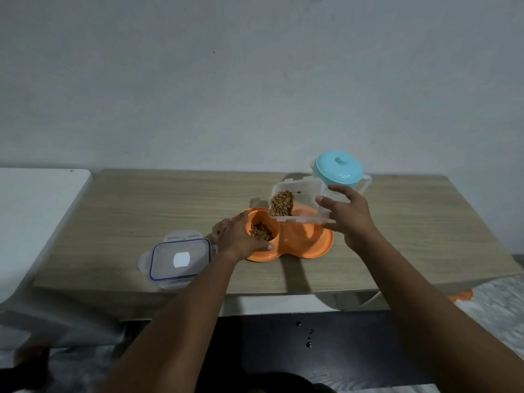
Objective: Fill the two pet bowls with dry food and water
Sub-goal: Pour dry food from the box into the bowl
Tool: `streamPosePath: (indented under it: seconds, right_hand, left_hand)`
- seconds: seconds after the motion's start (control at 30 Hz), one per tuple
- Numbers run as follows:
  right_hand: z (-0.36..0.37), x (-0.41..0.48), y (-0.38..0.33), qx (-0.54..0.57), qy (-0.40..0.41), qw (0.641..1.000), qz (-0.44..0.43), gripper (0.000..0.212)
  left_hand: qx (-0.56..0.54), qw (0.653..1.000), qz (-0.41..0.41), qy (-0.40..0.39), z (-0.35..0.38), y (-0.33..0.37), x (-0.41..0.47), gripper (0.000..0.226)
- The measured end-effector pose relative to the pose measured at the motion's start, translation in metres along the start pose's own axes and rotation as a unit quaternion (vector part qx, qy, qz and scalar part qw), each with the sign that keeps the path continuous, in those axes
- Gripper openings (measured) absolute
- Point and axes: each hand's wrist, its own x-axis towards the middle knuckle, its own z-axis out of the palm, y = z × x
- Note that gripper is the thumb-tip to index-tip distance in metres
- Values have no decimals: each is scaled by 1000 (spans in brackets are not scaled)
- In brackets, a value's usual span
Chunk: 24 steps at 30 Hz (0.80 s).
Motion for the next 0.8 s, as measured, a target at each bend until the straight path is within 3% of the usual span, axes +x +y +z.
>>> streamPosePath:
  seconds: [0.1, 0.37, 0.53, 0.7, 0.8]
  right_hand:
    - [-17, -6, 16, 66, 6, 997, 39, 46]
    - [-46, -1, 17, 74, 14, 997, 27, 47]
    - [-48, 5, 24, 106, 10, 993, 52, 43]
    - [-20, 20, 37, 150, -16, 985, 79, 46]
    - [12, 43, 39, 147, -26, 986, 76, 35]
  left_hand:
    - [30, 1000, -5, 3, -1, 3, 3, 127]
    - [137, 990, 25, -22, 12, 39, 9, 124]
    - [101, 994, 32, -4, 12, 45, 8, 117]
    - [36, 999, -10, 24, 13, 39, 0, 129]
    - [6, 999, -30, 40, 16, 33, -1, 122]
